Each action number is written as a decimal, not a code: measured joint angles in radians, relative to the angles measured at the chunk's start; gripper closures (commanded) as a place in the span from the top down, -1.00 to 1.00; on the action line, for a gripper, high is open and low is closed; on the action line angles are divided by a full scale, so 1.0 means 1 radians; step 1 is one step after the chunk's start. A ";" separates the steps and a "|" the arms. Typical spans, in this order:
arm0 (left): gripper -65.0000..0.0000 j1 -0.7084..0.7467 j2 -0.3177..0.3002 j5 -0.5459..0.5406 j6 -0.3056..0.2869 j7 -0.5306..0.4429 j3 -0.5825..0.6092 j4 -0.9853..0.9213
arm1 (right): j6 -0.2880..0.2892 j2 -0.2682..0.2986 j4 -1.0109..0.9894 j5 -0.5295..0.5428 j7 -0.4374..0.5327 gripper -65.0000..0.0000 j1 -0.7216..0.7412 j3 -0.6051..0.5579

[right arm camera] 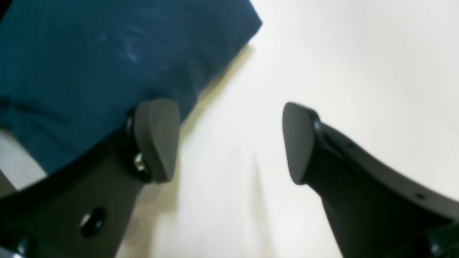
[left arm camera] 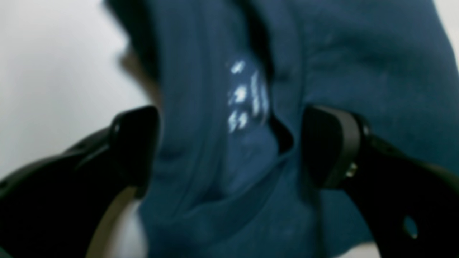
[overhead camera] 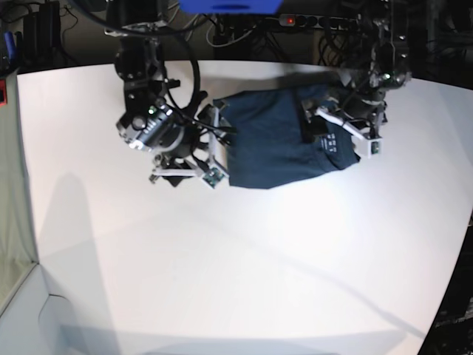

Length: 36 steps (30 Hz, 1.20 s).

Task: Layout the t-shirt on the table in an organized manner, then fold the t-shirt properly
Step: 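Grasp the bundle's sides with both grippers and square it up, then lift the bundle edge with the left gripper and fold it over the bundle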

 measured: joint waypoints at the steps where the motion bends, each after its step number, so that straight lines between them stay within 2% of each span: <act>1: 0.89 -0.009 0.000 0.000 0.000 -0.017 0.019 -0.015 | 0.000 0.005 0.000 -0.001 0.002 0.41 -0.005 0.002; 10: 0.88 -0.134 -0.005 0.004 -0.015 -0.135 0.181 -0.175 | 0.000 0.009 0.000 -0.004 -0.002 0.41 -0.017 0.003; 12: 0.80 -0.153 -0.005 0.004 -0.018 -0.149 0.210 -0.197 | 0.000 0.022 0.000 -0.003 0.000 0.41 -0.017 0.000; 14: 0.50 -0.177 -0.005 0.007 -0.019 -0.159 0.240 -0.224 | 0.000 0.042 0.000 -0.003 0.005 0.41 -0.018 0.004; 17: -0.15 -0.214 0.002 -0.005 -0.027 -0.164 0.267 -0.275 | 0.000 0.048 0.032 0.003 0.005 0.41 -0.019 0.074; 18: -0.32 -0.224 0.002 -0.017 -0.027 -0.156 0.268 -0.285 | 0.000 0.051 0.048 0.002 0.005 0.41 -0.016 0.101; 22: -0.78 -0.241 -0.003 -0.051 -0.040 -0.140 0.269 -0.309 | 0.000 0.056 0.086 0.001 0.005 0.41 -0.005 0.224; 24: -1.00 -0.254 -0.008 -0.055 -0.040 -0.116 0.270 -0.310 | 0.000 0.086 0.103 0.004 0.005 0.41 -0.007 0.259; 29: -1.00 -0.299 -0.056 -0.068 -0.050 -0.070 0.317 -0.315 | 0.000 0.149 0.120 0.006 0.009 0.41 -0.012 0.336; 36: -1.00 -0.443 -0.156 -0.034 -0.027 -0.042 0.554 -0.326 | 0.000 0.166 0.122 0.005 0.005 0.41 -0.035 0.540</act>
